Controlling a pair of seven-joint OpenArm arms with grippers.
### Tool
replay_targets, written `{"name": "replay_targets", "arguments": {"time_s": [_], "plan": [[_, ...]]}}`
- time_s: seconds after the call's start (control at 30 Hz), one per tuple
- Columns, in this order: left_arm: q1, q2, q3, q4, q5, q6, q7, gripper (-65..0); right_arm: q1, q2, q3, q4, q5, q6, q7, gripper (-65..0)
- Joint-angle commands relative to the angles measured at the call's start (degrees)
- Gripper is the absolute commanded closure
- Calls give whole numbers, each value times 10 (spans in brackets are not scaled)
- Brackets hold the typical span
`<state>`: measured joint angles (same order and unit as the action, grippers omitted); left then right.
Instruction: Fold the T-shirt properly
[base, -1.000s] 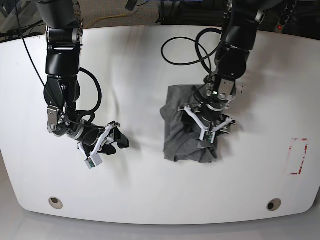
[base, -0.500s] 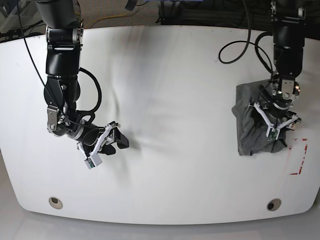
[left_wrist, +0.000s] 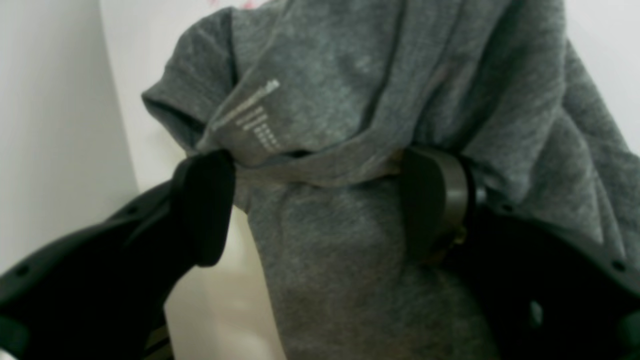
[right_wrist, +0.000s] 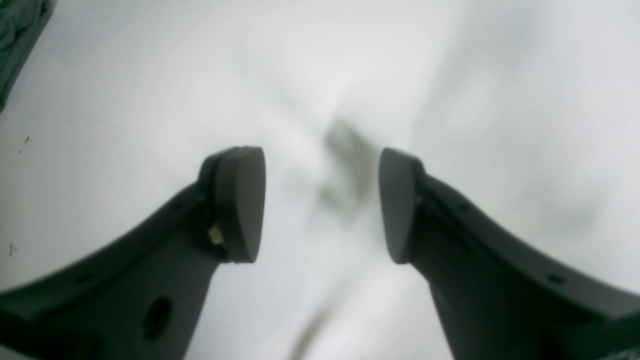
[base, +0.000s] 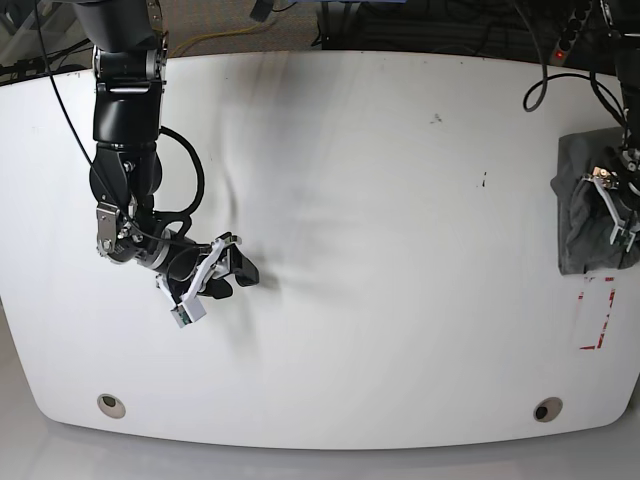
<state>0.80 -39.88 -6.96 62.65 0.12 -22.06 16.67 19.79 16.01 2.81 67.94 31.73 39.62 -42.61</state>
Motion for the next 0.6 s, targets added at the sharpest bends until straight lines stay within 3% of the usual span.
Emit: {"name": "replay_targets", "arguments": {"time_s": [0.0, 0.27, 0.47, 0.57], "plan": [[-6, -32, -14, -15, 11, -13, 1, -479, 11, 6, 3, 21, 11, 4, 12, -349], [-8, -78, -16, -13, 5, -22, -17, -479, -21, 6, -1, 96, 7, 4, 12, -349], [2, -97, -18, 74, -71, -62, -11, -478, -30, 6, -1, 96, 6, 4, 14, -349], [36, -97, -44, 123, -90, -57, -11, -478, -30, 14, 2, 96, 0, 4, 16, -349]]}}
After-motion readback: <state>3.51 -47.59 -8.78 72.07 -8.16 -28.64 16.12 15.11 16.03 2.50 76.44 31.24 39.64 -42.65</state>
